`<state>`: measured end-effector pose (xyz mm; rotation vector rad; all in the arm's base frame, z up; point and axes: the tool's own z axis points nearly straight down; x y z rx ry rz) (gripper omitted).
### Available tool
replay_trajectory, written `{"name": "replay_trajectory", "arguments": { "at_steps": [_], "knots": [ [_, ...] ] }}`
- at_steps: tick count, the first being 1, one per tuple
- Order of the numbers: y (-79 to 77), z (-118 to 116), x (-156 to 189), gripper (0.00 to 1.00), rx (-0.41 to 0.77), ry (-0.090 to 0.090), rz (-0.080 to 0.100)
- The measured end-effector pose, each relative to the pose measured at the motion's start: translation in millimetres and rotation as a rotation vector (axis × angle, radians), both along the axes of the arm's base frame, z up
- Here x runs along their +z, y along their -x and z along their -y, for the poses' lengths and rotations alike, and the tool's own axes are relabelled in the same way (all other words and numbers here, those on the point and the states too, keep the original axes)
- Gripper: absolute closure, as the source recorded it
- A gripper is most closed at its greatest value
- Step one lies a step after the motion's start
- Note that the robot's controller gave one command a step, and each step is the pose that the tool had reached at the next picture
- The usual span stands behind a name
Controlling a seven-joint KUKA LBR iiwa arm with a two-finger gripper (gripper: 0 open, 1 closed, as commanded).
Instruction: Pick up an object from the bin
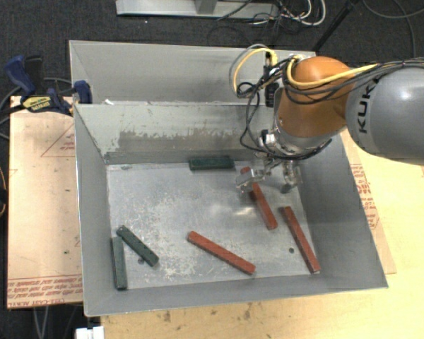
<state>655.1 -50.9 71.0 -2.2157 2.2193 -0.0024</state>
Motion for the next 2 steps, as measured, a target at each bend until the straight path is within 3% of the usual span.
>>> {"name": "replay_trajectory", "arguments": {
  "at_steps": [1,2],
  "knots": [
    [-0.3,0.8,0.8,1.00,-0.001,0.001,0.000],
    [7.1,14.5,159.1,1.00,0.191,0.003,0.006]
  ]
}}
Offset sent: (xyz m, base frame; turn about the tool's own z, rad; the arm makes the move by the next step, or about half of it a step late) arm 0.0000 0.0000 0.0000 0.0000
